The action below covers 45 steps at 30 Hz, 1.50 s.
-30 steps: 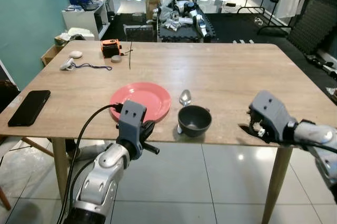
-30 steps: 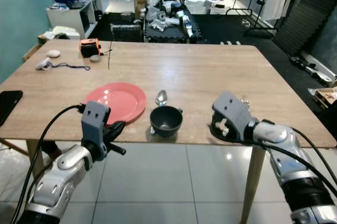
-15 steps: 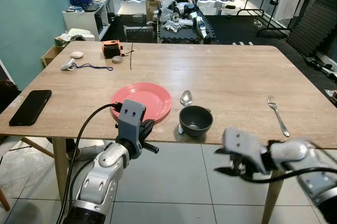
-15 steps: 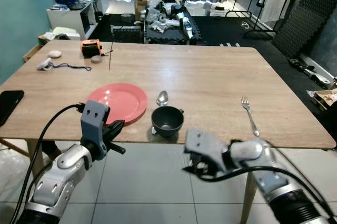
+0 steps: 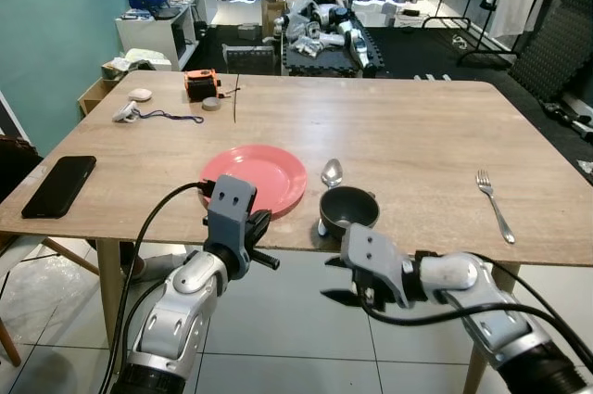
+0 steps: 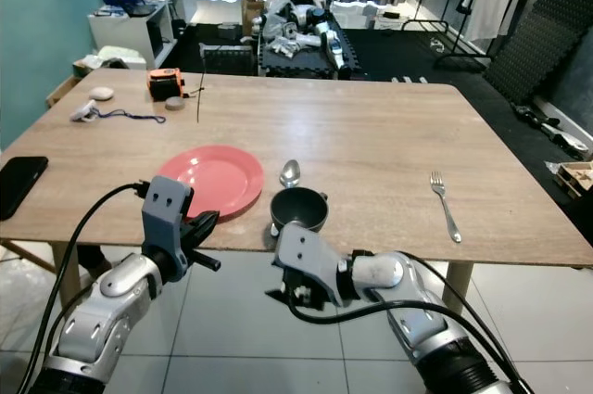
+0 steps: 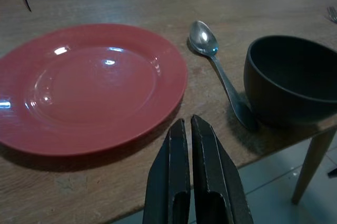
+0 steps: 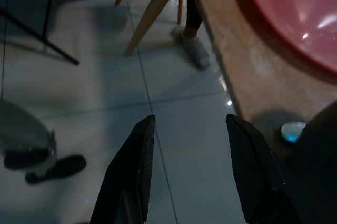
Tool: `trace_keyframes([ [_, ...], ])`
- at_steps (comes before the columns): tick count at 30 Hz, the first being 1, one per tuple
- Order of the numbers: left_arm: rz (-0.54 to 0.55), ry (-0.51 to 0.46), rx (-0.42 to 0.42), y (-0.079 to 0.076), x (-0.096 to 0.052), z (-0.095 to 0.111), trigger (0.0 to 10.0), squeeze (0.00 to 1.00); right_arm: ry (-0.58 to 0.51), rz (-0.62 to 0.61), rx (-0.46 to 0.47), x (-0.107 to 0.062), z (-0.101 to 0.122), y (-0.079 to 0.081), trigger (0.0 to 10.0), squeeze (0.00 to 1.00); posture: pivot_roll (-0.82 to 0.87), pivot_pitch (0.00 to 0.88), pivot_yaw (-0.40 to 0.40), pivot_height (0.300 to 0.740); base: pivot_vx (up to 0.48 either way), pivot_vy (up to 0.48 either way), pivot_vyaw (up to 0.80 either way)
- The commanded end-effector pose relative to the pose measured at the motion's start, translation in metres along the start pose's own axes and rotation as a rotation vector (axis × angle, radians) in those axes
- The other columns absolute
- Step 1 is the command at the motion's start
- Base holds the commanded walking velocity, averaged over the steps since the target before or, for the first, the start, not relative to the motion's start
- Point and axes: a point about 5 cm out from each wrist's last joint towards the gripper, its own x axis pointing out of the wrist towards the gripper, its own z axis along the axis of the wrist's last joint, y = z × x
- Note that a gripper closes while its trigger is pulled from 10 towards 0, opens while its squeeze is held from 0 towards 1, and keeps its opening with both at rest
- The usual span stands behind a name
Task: Setting the table
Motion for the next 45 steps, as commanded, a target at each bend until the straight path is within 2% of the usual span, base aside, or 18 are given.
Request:
trace_keyframes([
  [1,-0.002,0.01,-0.003,-0.001,0.0,-0.002,10.0,0.0,-0.006,-0.038,0.021,0.002,0.0,-0.003,10.0,0.0,-0.01,0.068,0.068,0.74,0.0,0.0,0.0],
  [6,0.003,0.011,-0.003,0.0,0.0,-0.002,10.0,0.0,-0.028,-0.117,0.02,0.009,0.004,-0.006,10.0,0.0,-0.01,0.073,0.065,0.74,0.0,0.0,0.0],
  [14,0.005,0.01,-0.004,0.001,0.0,-0.002,10.0,0.0,-0.037,-0.147,-0.001,0.014,0.009,-0.007,10.0,0.0,-0.01,0.074,0.064,0.74,0.0,0.0,0.0],
  [25,0.007,0.009,-0.004,0.001,0.0,-0.002,10.0,0.0,-0.035,-0.286,-0.134,0.036,0.028,-0.012,10.0,0.0,0.0,0.078,0.064,0.74,0.0,0.0,0.0],
  [30,0.007,0.009,-0.004,0.0,0.0,-0.001,10.0,0.0,-0.049,-0.289,-0.107,0.037,0.029,-0.012,10.0,0.0,0.0,0.079,0.062,0.74,0.0,0.0,0.0],
  [32,0.009,0.009,-0.005,0.001,0.0,-0.001,10.0,0.0,-0.066,-0.331,-0.057,0.027,0.029,-0.022,10.0,0.0,0.0,0.081,0.062,0.74,0.0,0.0,0.0],
  [33,0.009,0.009,-0.005,0.001,0.0,-0.001,10.0,0.0,-0.066,-0.331,-0.057,0.027,0.029,-0.022,10.0,0.0,0.0,0.081,0.062,0.74,0.0,0.0,0.0],
  [34,0.011,0.01,-0.005,0.002,-0.001,-0.002,10.0,0.0,-0.092,-0.389,0.002,0.011,0.031,-0.038,10.0,0.0,-0.01,0.084,0.064,0.74,0.0,0.0,0.0],
  [35,0.011,0.011,-0.005,0.002,-0.001,-0.002,10.0,0.0,-0.093,-0.424,0.015,0.0,0.031,-0.049,10.0,0.0,-0.01,0.084,0.064,0.74,0.0,0.0,0.0],
  [37,0.01,0.011,-0.005,0.002,-0.001,-0.002,10.0,0.0,-0.092,-0.446,0.019,-0.006,0.031,-0.055,10.0,0.0,-0.01,0.085,0.065,0.74,0.0,0.0,0.0],
  [40,0.007,0.01,-0.006,0.0,-0.001,-0.002,10.0,0.0,-0.015,-0.539,0.005,-0.035,0.014,-0.077,10.0,0.0,-0.01,0.085,0.065,0.74,0.0,0.0,0.0],
  [41,0.005,0.01,-0.006,0.0,-0.001,-0.001,10.0,0.0,0.008,-0.556,0.009,-0.045,0.008,-0.081,10.0,0.0,-0.01,0.084,0.065,0.74,0.0,0.0,0.0],
  [42,0.005,0.01,-0.006,0.0,-0.001,-0.001,10.0,0.0,0.008,-0.556,0.009,-0.045,0.008,-0.081,10.0,0.0,-0.01,0.084,0.065,0.74,0.0,0.0,0.0],
  [43,0.004,0.009,-0.006,0.0,-0.001,-0.001,10.0,0.0,0.023,-0.56,0.02,-0.055,0.001,-0.083,10.0,0.0,-0.01,0.084,0.065,0.74,0.0,0.0,0.0],
  [44,0.003,0.009,-0.005,0.002,-0.002,0.0,10.0,0.0,0.032,-0.523,0.073,-0.071,-0.01,-0.081,10.0,0.0,-0.01,0.089,0.067,0.74,0.0,0.0,0.0],
  [45,0.003,0.009,-0.005,0.002,-0.002,0.0,10.0,0.0,0.032,-0.523,0.073,-0.071,-0.01,-0.081,10.0,0.0,-0.01,0.089,0.067,0.74,0.0,0.0,0.0],
])
